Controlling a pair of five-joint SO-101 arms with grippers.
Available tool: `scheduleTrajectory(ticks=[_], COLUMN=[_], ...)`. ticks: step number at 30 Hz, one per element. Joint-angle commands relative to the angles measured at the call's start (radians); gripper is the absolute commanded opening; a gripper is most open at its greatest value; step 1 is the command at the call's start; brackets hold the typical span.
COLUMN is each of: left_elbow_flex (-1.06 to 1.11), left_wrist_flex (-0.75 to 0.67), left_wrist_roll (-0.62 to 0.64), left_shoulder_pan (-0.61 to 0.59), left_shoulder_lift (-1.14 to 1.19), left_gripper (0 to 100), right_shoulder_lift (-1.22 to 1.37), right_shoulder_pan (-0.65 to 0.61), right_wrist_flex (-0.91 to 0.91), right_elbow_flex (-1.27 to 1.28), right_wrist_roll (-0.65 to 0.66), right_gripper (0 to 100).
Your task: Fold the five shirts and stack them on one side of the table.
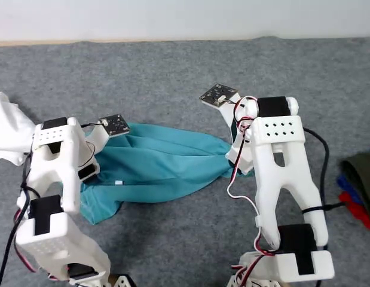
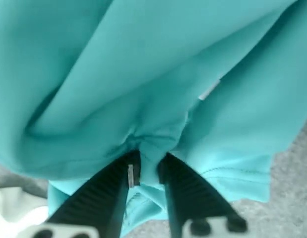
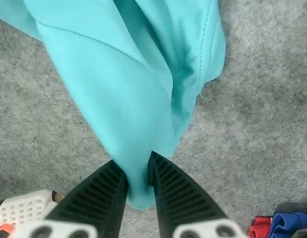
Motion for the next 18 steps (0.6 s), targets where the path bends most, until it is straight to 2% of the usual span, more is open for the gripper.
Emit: scheduleTrajectory(ticks=[1,12,15,18], left_elbow_flex=[-0.061,-0.302,-0.409,-0.484], left_wrist_flex=[0.052,0.264,0.362,0.396], left_wrist_roll=[0.011,0.015,0.017,0.055], left_shoulder_pan=[0.003,0.005,0.002,0.000], left_shoulder_lift=[-0.009,-0.011,-0.034,-0.104], left_gripper=[4,0,0,0], right_shoulder_lift=[-0.008,-0.021,-0.073,-0.151], right_shoulder_pan=[-0.004,-0.007,-0.004,-0.001], right_wrist_flex=[-0.005,0.005,0.058,0.099], right_elbow_flex=[-0.008,-0.020,-0.084,-0.166], right_wrist_roll=[-0.011,-0.011,-0.006,-0.003], right_gripper=[0.9,0.9,0.9,0.9])
